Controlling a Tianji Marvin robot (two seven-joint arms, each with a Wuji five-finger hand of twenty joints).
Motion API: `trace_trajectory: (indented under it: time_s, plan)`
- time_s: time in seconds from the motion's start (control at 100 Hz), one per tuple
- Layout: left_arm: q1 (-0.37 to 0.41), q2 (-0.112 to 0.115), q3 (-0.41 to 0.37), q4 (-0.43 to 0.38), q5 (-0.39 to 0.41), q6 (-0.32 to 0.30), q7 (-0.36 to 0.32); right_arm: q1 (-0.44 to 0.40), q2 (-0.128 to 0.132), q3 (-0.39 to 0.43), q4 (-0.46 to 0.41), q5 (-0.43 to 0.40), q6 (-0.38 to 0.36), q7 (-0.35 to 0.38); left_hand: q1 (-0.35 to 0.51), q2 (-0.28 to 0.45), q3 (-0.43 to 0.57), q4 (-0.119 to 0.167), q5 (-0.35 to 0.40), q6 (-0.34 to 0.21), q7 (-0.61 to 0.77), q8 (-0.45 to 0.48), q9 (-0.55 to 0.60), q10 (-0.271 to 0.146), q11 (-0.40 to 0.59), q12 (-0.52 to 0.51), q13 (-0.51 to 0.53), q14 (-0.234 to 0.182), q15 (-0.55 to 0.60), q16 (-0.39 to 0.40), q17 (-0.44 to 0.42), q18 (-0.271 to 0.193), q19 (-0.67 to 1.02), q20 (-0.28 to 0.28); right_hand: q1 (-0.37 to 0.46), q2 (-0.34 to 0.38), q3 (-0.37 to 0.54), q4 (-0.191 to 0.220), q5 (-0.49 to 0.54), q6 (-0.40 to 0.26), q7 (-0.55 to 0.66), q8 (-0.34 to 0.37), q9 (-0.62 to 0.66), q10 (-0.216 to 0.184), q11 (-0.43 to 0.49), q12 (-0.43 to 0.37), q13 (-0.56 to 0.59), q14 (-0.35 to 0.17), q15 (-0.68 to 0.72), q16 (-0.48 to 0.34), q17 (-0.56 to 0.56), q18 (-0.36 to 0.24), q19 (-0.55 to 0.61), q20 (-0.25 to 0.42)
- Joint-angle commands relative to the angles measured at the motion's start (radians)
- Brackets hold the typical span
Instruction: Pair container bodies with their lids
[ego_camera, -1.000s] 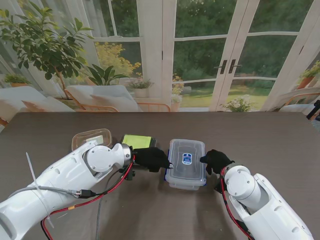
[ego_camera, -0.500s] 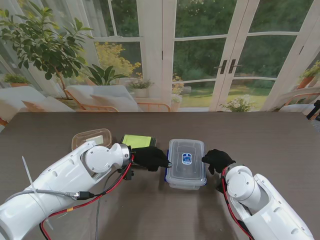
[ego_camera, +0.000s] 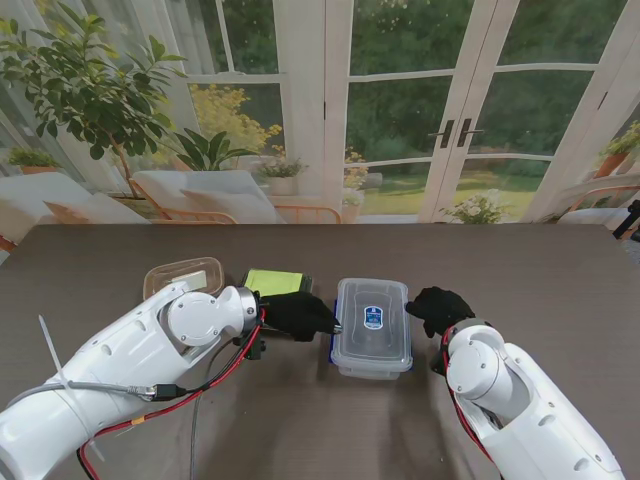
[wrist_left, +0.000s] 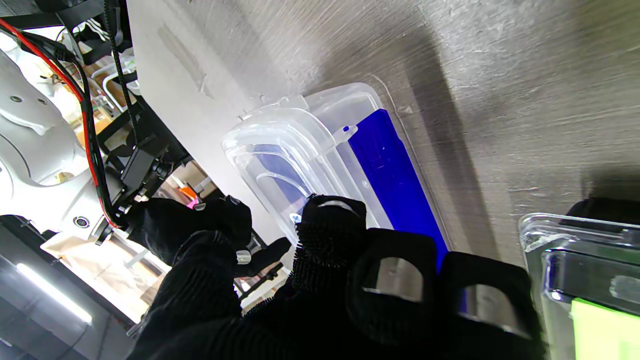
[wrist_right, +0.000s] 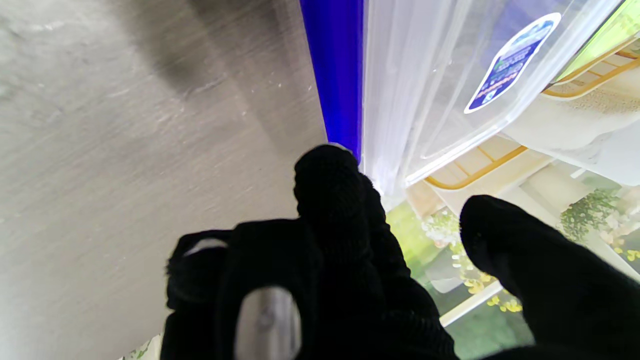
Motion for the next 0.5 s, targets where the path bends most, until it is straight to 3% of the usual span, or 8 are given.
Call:
trace_trajectory:
  time_s: [0.0,0.05,0.11,0.33,0.49]
  plan:
    - [0.003,0.000,-0.005,-0.002,0.001,0.000,-0.016,0.004,-0.006,-0.004,-0.012,-0.013,-0.014,-0.001,-0.027,0.058,-0.018,0.009,0.016,-0.021,-0.014,-0.006,0.015,0.017,0.026,-0.001,0.029,-0.035,0.010,-0.005,0.029,-0.014,0.179,-0.007,-0.028,0.000,-0.020,-0.017,-0.027,-0.040,-0.010,-0.009,-0.050,0.095,-0.029,-0.005,0.011,0.014,-0.046,-0.037,0.543,0.089,0.046,-0.057]
    - [0.004,0.000,-0.008,-0.002,0.003,0.000,-0.016,0.006,-0.008,-0.005,-0.013,-0.018,-0.032,-0.013,-0.028,0.058,-0.018,0.009,0.018,-0.021,-0.013,-0.005,0.015,0.018,0.025,-0.002,0.029,-0.035,0.010,-0.005,0.029,-0.014,0.179,-0.008,-0.018,-0.011,-0.016,-0.021,-0.023,-0.059,0.000,-0.004,-0.165,0.123,-0.081,-0.032,0.007,0.099,-0.203,-0.118,0.448,0.199,-0.092,-0.106]
    - [0.007,0.001,-0.014,-0.002,0.005,0.000,-0.016,0.010,-0.007,-0.008,-0.014,-0.032,-0.063,-0.019,-0.028,0.058,-0.018,0.009,0.023,-0.024,-0.012,-0.005,0.015,0.016,0.025,-0.002,0.029,-0.035,0.010,-0.005,0.029,-0.014,0.178,-0.008,-0.013,-0.022,-0.016,-0.027,-0.023,-0.089,0.009,0.002,-0.297,0.134,-0.136,-0.088,-0.010,0.161,-0.414,-0.227,0.273,0.198,-0.189,-0.089]
    - [0.024,0.002,-0.041,-0.006,0.018,0.006,-0.002,0.033,-0.005,-0.036,-0.021,-0.084,-0.107,-0.032,-0.029,0.056,-0.018,0.009,0.036,-0.034,-0.007,-0.003,0.014,0.018,0.021,-0.003,0.029,-0.034,0.007,-0.006,0.029,-0.014,0.175,-0.010,-0.003,-0.047,-0.028,-0.034,-0.033,-0.131,0.040,0.020,-0.547,0.131,-0.247,-0.254,-0.320,0.177,-0.696,-0.307,-0.012,0.126,-0.357,-0.064]
    - [0.039,0.001,-0.065,-0.008,0.034,0.011,0.019,0.056,0.008,-0.058,-0.015,-0.126,-0.160,0.000,-0.030,0.052,-0.017,0.008,0.053,-0.050,-0.001,0.000,0.016,0.041,-0.082,-0.048,0.027,0.022,-0.090,-0.030,0.003,0.003,0.138,-0.018,-0.005,-0.078,-0.073,-0.043,-0.066,-0.153,0.037,0.021,-0.643,0.098,-0.315,-0.331,-0.493,0.165,-0.935,-0.410,-0.174,0.103,-0.528,-0.104]
